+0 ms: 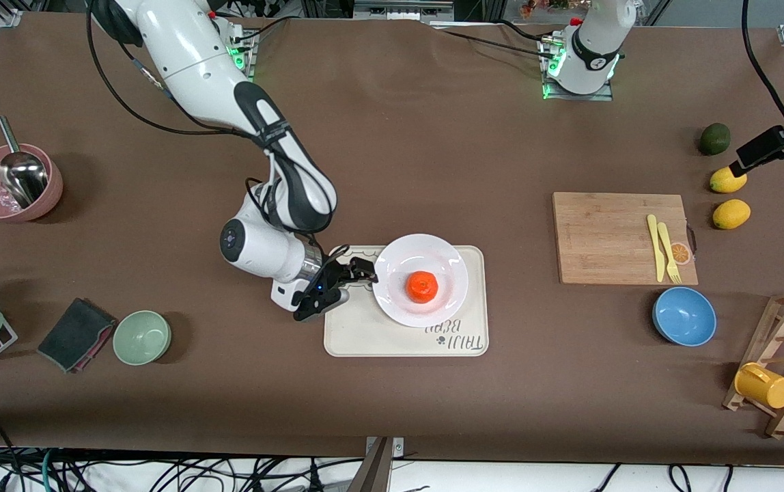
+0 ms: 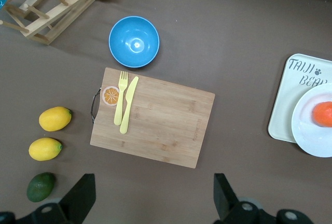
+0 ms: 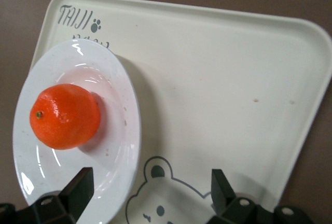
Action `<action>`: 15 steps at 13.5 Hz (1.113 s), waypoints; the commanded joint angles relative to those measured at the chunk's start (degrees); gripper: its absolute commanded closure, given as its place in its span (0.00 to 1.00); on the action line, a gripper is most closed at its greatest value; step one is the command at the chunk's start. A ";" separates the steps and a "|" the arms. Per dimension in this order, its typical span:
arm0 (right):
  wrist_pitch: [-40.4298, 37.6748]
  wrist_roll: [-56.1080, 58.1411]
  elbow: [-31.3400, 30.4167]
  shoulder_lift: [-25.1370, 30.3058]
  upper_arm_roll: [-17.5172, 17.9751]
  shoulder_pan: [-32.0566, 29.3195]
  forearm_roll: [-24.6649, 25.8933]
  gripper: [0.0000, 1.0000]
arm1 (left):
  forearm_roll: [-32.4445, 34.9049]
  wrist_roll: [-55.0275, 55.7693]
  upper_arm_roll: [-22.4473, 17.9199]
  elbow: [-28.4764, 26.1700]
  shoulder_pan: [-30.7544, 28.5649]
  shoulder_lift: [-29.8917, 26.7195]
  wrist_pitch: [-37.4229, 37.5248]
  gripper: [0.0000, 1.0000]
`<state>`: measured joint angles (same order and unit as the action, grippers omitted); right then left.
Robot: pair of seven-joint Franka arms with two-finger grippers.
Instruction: Place orange and plate with both arms
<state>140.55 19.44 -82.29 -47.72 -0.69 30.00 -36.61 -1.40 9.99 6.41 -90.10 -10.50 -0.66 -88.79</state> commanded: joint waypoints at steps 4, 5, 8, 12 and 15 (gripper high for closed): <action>-23.44 -1.86 -0.68 11.39 -7.82 0.15 30.60 0.00 | -1.06 -0.76 0.18 1.68 -0.58 0.48 1.51 0.00; -27.66 -1.86 -0.68 14.21 -9.66 0.06 32.55 0.00 | -1.06 -0.76 0.18 1.68 -0.58 0.48 1.51 0.00; -41.82 -4.40 -0.33 22.29 -16.77 0.15 32.84 0.00 | -1.06 -0.76 0.27 1.68 -0.58 0.39 1.51 0.00; -47.02 -5.38 -1.81 31.10 -18.23 -6.49 31.78 0.00 | -0.97 -1.73 0.36 1.59 -0.58 0.57 1.95 0.00; -50.20 -10.54 -7.16 36.54 -1.48 -23.97 32.82 0.00 | -0.97 -1.64 0.80 0.89 0.04 0.75 3.71 0.00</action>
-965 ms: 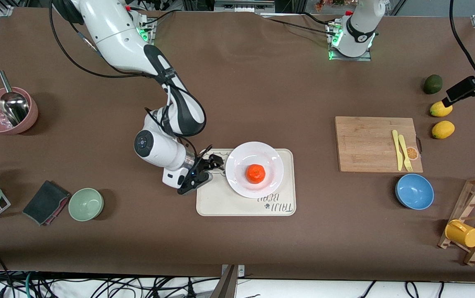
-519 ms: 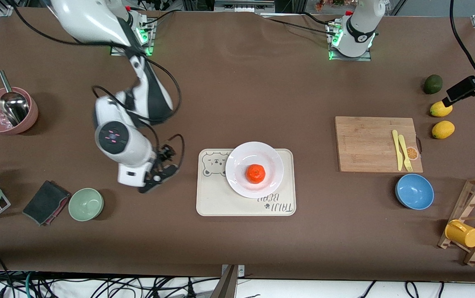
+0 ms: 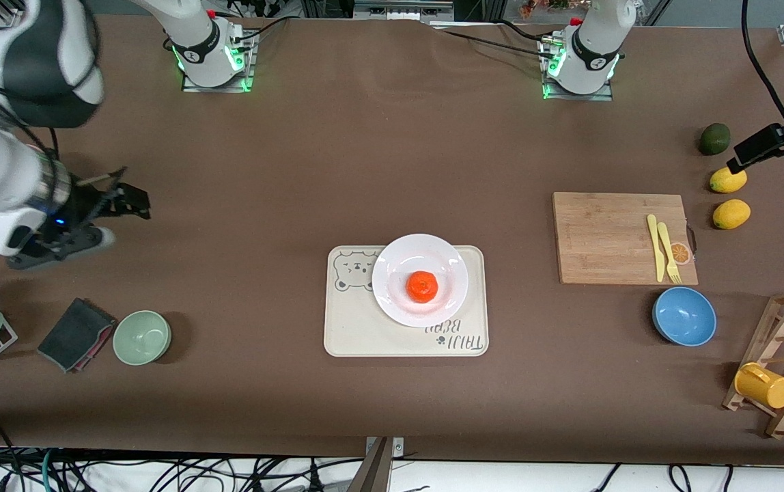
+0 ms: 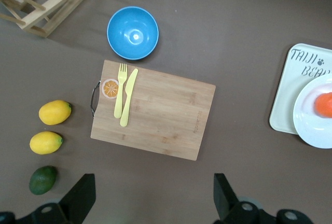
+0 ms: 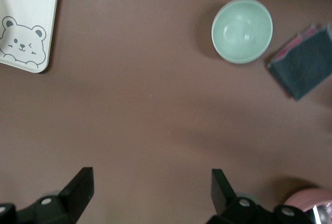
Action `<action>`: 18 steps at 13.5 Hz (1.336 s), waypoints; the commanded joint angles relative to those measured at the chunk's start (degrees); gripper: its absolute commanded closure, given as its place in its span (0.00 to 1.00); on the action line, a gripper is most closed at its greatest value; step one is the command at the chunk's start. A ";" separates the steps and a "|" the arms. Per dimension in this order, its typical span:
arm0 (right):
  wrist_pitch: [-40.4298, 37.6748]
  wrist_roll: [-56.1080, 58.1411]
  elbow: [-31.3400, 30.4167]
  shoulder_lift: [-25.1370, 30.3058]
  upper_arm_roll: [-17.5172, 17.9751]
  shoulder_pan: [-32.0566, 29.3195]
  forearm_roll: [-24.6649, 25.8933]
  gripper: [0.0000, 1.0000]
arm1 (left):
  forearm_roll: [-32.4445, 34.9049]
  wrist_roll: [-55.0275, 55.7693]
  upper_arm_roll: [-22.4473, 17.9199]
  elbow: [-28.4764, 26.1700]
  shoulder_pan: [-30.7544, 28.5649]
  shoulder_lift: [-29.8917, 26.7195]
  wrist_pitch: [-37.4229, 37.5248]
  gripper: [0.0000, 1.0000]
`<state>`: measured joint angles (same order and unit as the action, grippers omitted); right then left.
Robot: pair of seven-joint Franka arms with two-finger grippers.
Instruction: Place orange and plate with both arms
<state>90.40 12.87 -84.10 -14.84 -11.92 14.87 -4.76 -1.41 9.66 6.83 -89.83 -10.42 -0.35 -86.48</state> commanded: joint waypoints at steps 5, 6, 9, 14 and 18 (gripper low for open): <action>4.25 -5.66 -13.54 11.84 12.62 -17.86 2.46 0.00 | -1.41 -1.40 1.43 0.53 1.19 1.32 5.62 0.00; 4.87 -5.49 -13.63 12.46 12.71 -17.77 5.26 0.00 | -1.41 -1.40 1.78 0.53 1.28 1.66 5.97 0.00; 1.89 -6.46 -13.45 13.17 12.63 -17.32 6.09 0.00 | -1.50 -1.31 1.79 0.62 1.28 1.67 5.98 0.00; 4.61 -5.75 -12.75 12.64 11.48 -16.81 1.15 0.00 | -1.50 -1.31 1.70 0.53 0.84 1.67 6.06 0.00; 4.00 -5.05 -11.17 11.50 11.48 -17.15 3.61 0.00 | -1.50 -1.40 1.70 0.62 0.75 1.67 5.98 0.00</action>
